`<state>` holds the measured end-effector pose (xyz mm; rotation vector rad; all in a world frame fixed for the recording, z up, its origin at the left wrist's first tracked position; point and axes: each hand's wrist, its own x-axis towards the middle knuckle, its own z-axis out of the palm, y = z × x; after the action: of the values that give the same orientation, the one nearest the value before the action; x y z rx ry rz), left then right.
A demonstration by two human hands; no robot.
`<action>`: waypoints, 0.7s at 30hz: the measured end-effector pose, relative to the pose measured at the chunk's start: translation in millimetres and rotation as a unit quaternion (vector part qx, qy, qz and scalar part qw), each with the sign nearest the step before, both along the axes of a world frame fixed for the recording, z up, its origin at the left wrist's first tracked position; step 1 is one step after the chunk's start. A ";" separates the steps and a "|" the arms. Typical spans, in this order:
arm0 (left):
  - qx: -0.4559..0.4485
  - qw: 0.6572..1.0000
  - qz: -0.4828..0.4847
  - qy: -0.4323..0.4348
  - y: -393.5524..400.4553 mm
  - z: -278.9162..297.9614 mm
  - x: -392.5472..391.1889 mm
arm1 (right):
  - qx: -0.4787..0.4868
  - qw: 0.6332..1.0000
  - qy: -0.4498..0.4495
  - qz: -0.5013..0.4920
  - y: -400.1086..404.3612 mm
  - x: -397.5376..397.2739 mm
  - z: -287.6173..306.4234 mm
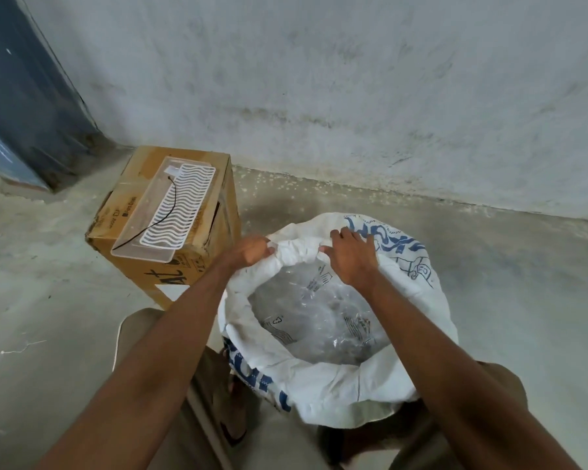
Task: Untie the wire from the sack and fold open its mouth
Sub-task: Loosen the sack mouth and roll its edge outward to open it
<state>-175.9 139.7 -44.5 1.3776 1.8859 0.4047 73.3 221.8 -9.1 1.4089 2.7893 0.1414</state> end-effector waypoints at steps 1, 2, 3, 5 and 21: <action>-0.016 1.000 -0.001 -0.005 4.6 0.9 2.5 | -0.022 0.999 -0.006 -0.025 0.8 4.9 -2.8; -0.033 0.999 0.000 -0.009 7.9 1.1 5.6 | -0.046 0.998 -0.005 -0.036 2.1 8.2 -6.0; -0.048 0.999 -0.002 0.000 10.9 2.2 9.8 | -0.069 0.997 0.002 -0.041 3.8 10.3 -9.0; -0.060 0.996 0.000 0.067 14.2 5.4 19.9 | -0.100 0.993 0.037 -0.046 6.7 10.4 -11.1; 0.097 0.957 -0.078 0.263 75.2 44.2 115.6 | -0.352 0.878 0.276 -0.171 54.3 32.7 21.8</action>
<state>-60.4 214.9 -0.3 1.8954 2.1751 0.1515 106.0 276.1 12.7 1.8412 2.3856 -1.3203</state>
